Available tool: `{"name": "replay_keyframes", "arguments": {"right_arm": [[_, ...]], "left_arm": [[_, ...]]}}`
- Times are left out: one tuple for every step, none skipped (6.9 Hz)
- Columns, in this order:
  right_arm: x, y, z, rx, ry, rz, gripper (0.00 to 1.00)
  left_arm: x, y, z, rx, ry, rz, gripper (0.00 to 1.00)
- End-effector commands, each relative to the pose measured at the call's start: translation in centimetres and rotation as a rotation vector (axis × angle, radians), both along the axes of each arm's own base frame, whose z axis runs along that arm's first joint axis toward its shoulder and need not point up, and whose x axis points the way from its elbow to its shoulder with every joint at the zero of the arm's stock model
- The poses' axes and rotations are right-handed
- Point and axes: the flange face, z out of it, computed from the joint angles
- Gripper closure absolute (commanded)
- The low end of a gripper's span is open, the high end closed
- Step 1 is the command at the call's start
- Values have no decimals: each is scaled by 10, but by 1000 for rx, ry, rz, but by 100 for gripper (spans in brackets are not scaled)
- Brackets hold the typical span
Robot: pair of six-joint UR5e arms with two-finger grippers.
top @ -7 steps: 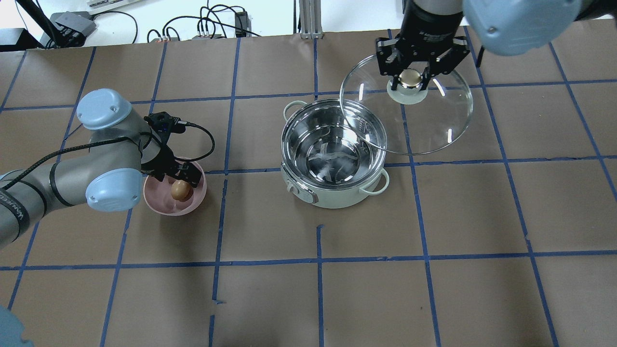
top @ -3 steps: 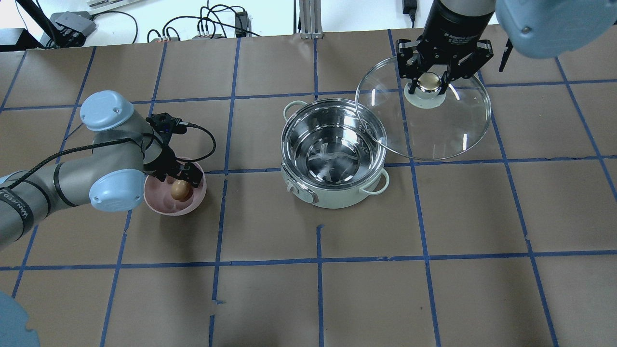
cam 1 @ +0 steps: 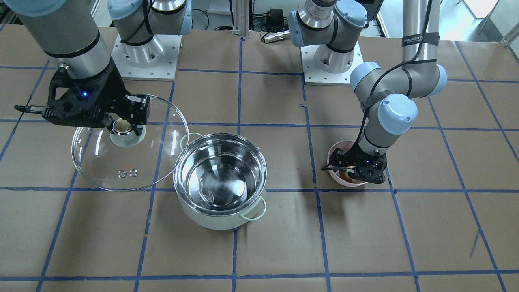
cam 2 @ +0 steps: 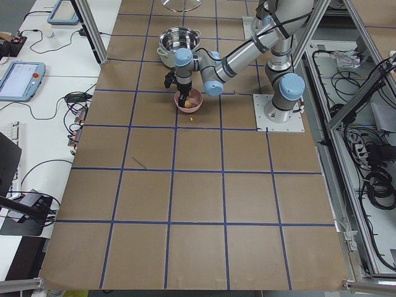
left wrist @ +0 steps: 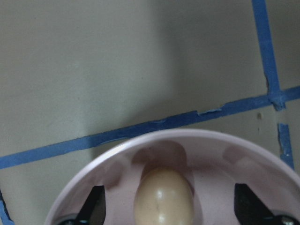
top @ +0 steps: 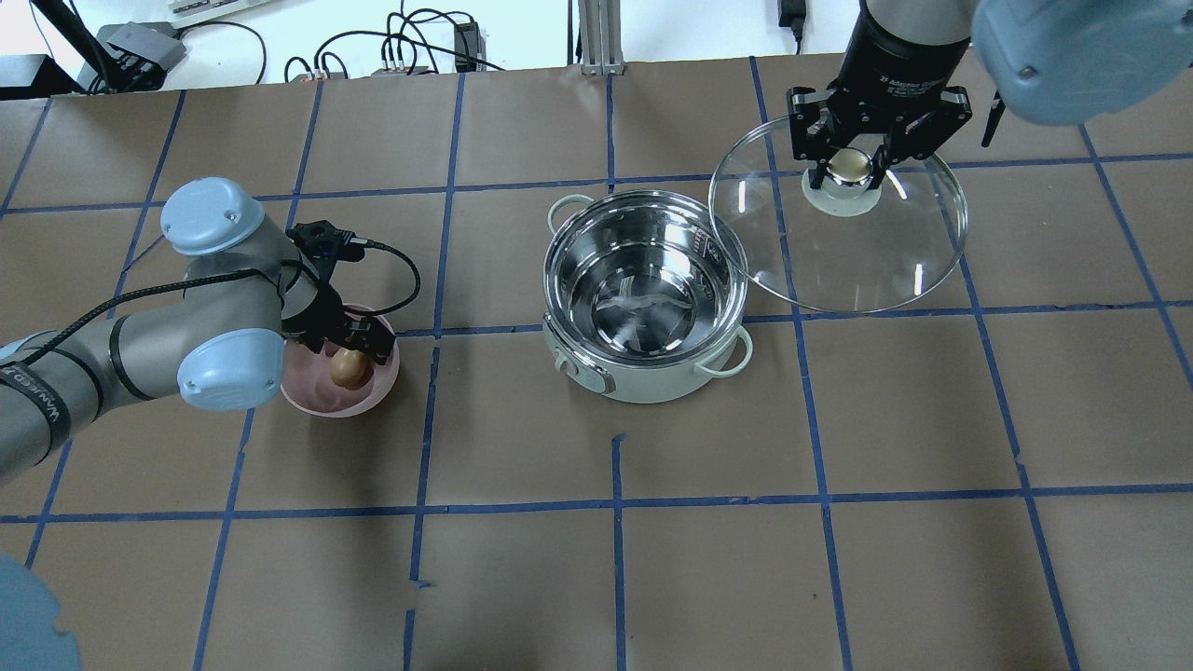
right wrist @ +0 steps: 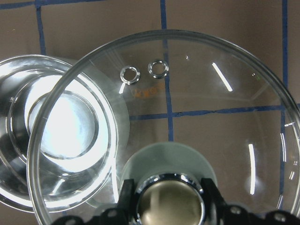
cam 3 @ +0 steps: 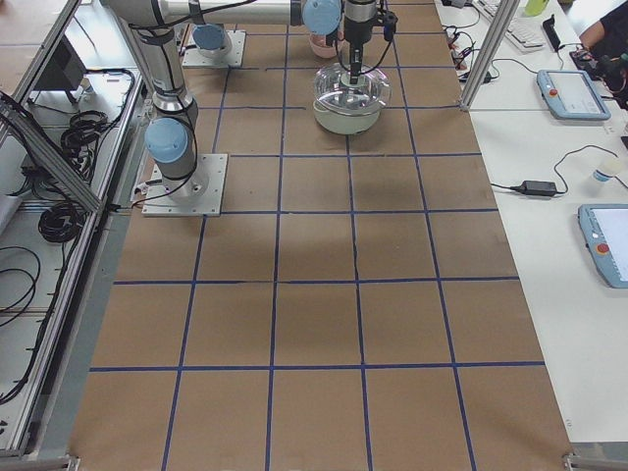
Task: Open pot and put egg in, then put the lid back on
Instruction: 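Move the lid away from the pot with the right gripper, then close the left gripper on the egg in the pink bowl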
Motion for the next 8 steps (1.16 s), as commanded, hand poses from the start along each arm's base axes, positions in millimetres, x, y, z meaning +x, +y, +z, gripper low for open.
{"name": "replay_keyframes", "arguments": {"right_arm": [[-6, -1, -2, 9, 0, 2, 87], [-7, 0, -4, 21, 0, 1, 90], [-10, -1, 1, 9, 6, 2, 91], [-21, -3, 0, 14, -2, -8, 91], [-24, -3, -1, 15, -8, -13, 91], [-25, -3, 0, 14, -6, -13, 91], [-24, 3, 9, 6, -6, -10, 91], [-17, 13, 17, 1, -3, 4, 91]], "left_arm": [[-7, 0, 3, -4, -11, -19, 4], [-7, 1, 2, 1, -12, -18, 4], [-6, 2, 2, 6, -13, -16, 5], [-6, 2, 1, 8, -14, -16, 5], [-6, 3, 1, 9, -14, -13, 6], [-5, 4, -1, 23, -11, 6, 7], [-4, 5, -1, 30, -10, 11, 8], [-4, 5, -1, 32, -10, 11, 15]]}}
